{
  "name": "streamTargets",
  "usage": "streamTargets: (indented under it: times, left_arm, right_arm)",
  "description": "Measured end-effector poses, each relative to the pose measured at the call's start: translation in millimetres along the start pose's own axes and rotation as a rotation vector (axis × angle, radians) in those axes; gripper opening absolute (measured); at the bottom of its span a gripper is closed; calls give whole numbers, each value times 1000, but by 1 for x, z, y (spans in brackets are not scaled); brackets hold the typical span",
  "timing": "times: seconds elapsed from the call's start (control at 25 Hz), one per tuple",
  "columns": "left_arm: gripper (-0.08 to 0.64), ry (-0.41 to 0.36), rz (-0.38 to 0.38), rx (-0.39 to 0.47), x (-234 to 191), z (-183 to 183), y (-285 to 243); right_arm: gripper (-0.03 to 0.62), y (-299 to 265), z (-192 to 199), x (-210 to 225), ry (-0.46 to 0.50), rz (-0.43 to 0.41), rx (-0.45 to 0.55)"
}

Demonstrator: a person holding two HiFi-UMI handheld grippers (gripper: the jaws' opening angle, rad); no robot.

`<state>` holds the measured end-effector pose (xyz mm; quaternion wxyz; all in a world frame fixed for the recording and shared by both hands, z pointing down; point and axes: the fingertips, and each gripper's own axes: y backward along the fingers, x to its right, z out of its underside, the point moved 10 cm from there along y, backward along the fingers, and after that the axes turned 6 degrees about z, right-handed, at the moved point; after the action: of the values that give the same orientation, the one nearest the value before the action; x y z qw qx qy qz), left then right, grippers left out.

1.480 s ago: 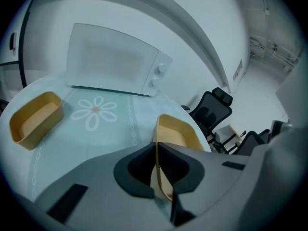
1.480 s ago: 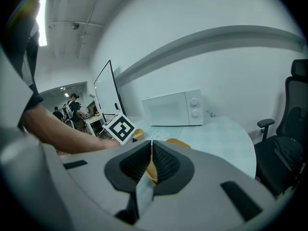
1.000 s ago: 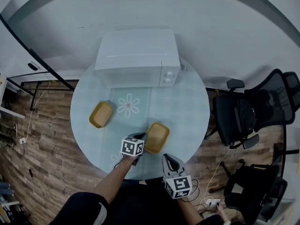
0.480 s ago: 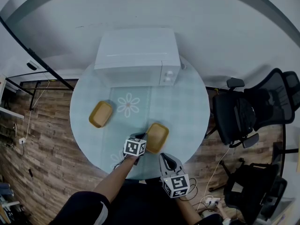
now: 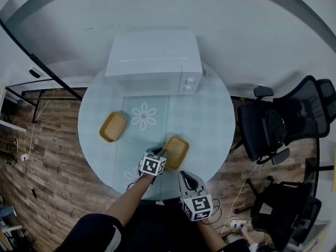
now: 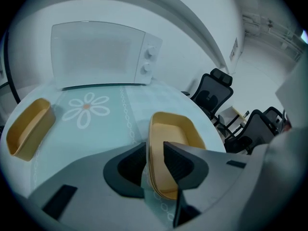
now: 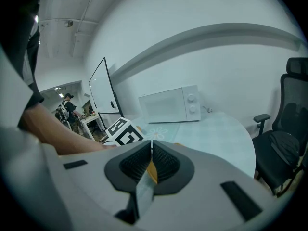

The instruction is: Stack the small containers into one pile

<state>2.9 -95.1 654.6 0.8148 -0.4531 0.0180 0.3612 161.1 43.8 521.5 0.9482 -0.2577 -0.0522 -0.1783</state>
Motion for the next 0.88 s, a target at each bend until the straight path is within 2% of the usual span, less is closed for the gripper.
streamTargets:
  times: [0.04, 0.4, 0.6, 0.88]
  left_arm:
    - [109, -1, 4, 6, 0, 0, 2]
    - [109, 9, -2, 107, -17, -4, 38]
    - [40, 0, -14, 196, -36, -8, 68]
    - [30, -8, -64, 263, -68, -11, 112]
  right_arm:
    - [26, 0, 0, -1, -1, -1, 0]
    - [26, -17, -7, -14, 14, -43, 0]
    - [26, -32, -13, -28, 32, -79, -1]
    - [26, -54, -25, -57, 70, -148, -3]
